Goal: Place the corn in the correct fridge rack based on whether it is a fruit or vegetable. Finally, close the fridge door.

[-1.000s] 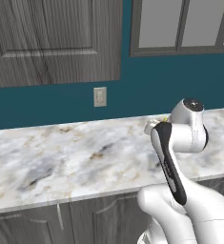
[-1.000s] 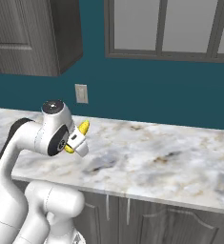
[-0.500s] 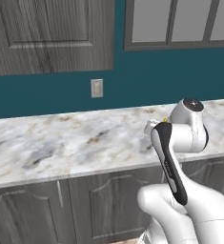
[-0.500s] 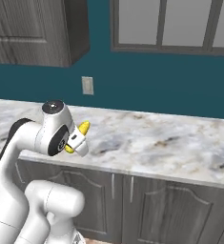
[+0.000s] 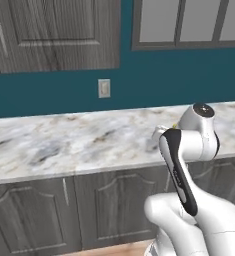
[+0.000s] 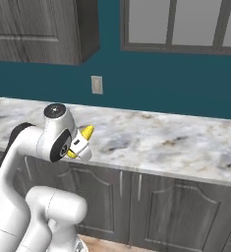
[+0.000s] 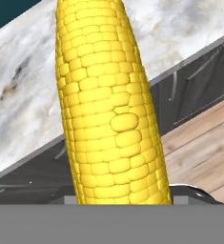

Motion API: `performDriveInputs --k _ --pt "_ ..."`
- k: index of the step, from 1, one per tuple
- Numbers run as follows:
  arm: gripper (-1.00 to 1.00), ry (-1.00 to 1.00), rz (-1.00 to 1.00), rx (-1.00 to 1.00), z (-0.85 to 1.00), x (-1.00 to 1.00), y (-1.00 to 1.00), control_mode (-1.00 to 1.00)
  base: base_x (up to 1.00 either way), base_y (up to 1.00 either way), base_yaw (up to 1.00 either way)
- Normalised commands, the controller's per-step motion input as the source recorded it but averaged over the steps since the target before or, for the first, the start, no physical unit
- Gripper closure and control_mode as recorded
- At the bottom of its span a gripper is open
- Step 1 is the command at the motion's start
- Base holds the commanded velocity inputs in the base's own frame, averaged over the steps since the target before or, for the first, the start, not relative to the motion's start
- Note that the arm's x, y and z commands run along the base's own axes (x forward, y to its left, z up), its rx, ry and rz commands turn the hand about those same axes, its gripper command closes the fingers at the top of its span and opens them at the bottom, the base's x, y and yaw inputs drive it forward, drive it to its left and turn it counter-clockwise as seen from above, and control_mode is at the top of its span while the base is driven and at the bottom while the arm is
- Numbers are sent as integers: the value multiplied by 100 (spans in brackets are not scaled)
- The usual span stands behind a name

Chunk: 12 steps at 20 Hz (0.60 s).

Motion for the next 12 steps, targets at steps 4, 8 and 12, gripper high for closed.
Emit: performDriveInputs --k 4,8,12 --pt "100 0 0 0 0 0 0 100 -14 0 35" --pt "100 0 0 0 0 0 0 100 -6 0 59" --pt "100 0 0 0 0 0 0 100 0 0 73"
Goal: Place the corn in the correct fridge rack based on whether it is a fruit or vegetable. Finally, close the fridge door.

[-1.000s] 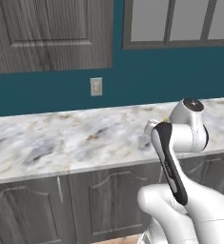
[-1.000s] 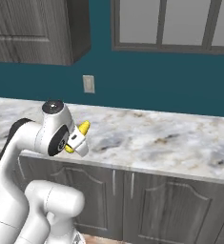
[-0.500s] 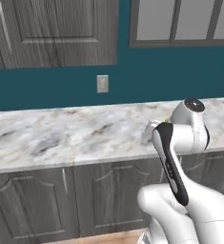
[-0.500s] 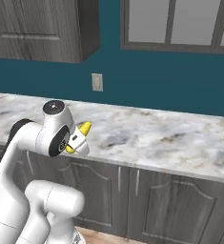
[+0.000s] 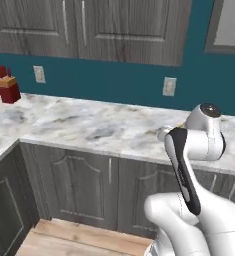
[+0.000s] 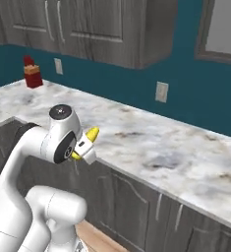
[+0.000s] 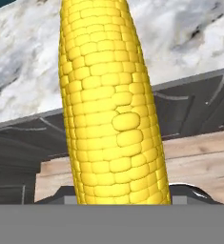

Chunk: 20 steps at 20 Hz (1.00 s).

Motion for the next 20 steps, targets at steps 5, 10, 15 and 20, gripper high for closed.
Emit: performDriveInputs --k 5,10,15,20 --pt "100 0 0 0 0 0 0 100 0 -1 99" --pt "100 0 0 0 0 0 0 100 0 0 100" --pt "100 0 0 0 0 0 0 100 0 0 100" --pt "100 0 0 0 0 0 0 100 0 0 100"
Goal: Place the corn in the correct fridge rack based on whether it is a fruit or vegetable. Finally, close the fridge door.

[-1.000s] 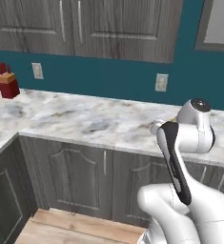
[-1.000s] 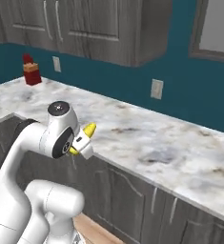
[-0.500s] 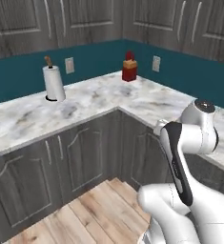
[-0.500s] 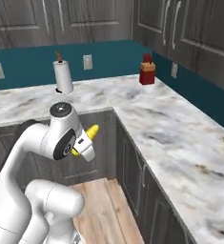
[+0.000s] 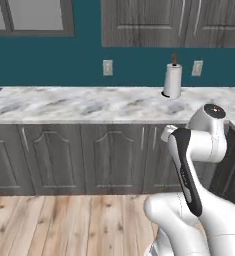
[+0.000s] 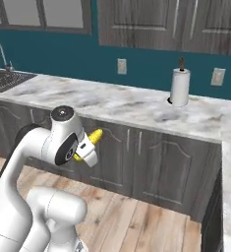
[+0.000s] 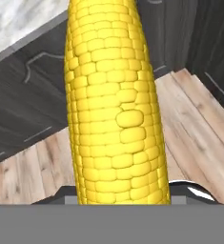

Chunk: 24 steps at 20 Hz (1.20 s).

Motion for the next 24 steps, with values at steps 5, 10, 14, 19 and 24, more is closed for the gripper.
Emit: performDriveInputs --k 5,10,14,19,24 --pt "100 0 0 0 0 0 0 100 0 0 100" --pt "100 0 0 0 0 0 0 100 0 0 100" --pt "100 0 0 0 0 0 0 100 0 0 100" --pt "100 0 0 0 0 0 0 100 0 0 100" --pt "100 0 0 0 0 0 0 100 0 0 100"
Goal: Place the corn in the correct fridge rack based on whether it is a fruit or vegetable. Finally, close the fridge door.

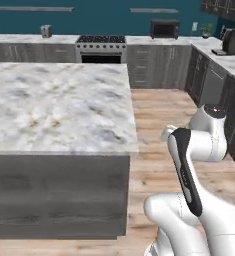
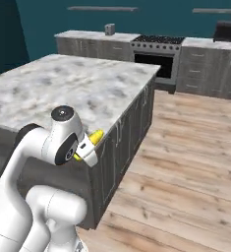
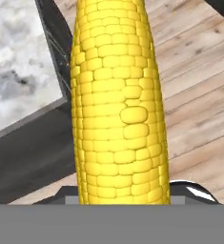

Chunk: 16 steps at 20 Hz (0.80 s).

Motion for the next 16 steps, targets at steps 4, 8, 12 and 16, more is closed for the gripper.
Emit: performDriveInputs --k 4,8,12,16 --pt "100 0 0 0 0 0 0 100 0 0 100" --pt "100 0 0 0 0 0 0 100 0 0 100" --pt "100 0 0 0 0 0 0 100 0 0 100" --pt "100 0 0 0 0 0 0 100 11 0 94"
